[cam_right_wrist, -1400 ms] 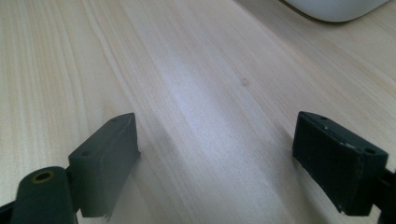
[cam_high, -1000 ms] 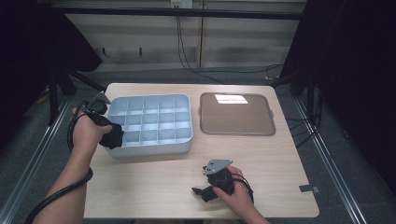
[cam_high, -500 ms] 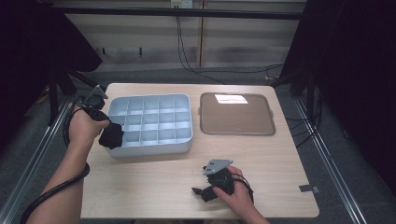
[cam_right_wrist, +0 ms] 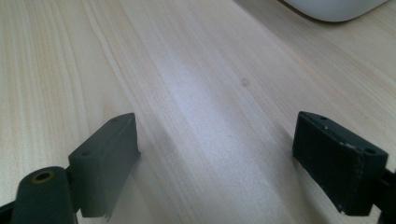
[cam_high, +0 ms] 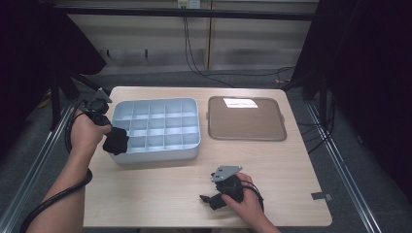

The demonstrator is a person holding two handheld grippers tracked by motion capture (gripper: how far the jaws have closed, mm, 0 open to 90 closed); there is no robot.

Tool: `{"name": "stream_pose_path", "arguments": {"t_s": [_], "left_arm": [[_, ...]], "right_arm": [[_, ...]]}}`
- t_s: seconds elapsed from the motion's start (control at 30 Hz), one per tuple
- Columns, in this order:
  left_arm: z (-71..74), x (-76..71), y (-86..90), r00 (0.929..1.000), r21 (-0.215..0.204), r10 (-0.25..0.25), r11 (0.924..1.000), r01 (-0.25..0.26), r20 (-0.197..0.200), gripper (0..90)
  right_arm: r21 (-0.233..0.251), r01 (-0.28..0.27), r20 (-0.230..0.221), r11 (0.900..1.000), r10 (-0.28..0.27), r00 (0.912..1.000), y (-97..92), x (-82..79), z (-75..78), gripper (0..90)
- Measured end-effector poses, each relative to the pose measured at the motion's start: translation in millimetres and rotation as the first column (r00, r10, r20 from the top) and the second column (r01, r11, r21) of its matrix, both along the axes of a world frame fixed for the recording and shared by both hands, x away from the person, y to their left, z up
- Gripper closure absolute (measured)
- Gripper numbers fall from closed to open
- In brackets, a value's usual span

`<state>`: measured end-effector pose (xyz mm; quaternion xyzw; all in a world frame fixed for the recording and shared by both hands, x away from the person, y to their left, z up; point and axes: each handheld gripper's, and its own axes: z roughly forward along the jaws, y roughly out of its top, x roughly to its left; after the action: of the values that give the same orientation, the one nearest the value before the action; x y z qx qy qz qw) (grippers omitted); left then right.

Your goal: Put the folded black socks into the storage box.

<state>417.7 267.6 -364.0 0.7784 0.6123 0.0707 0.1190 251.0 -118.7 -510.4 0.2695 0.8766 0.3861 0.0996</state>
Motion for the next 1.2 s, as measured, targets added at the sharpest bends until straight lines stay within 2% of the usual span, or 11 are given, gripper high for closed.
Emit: {"name": "stream_pose_path", "arguments": {"t_s": [0.4,0.7,0.8,1.03,1.2], "left_arm": [[2.1,0.7,1.4,0.9996,-0.014,0.003,0.9999,-0.003,-0.028,90.0],[-10.8,2.9,6.1,0.9991,-0.021,0.013,0.9997,-0.014,-0.041,90.0],[-14.1,3.1,4.8,0.9992,-0.021,0.011,0.9997,-0.012,-0.039,90.0],[-27.0,4.5,-1.7,0.9979,-0.028,0.002,0.9996,-0.004,-0.064,90.0],[-33.5,6.5,-6.5,0.9966,0.004,-0.007,1.0000,0.007,-0.082,90.0]], "right_arm": [[0.000,0.000,0.000,1.0000,0.000,1.0000,0.0,0.0,0.0,14.3],[0.000,0.000,0.000,1.0000,0.000,1.0000,0.0,0.0,0.0,14.3],[0.000,0.000,0.000,1.0000,0.000,1.0000,0.0,0.0,0.0,14.3],[0.000,0.000,0.000,1.0000,0.000,1.0000,0.0,0.0,0.0,14.3],[0.000,0.000,0.000,1.0000,0.000,1.0000,0.0,0.0,0.0,14.3]]}}
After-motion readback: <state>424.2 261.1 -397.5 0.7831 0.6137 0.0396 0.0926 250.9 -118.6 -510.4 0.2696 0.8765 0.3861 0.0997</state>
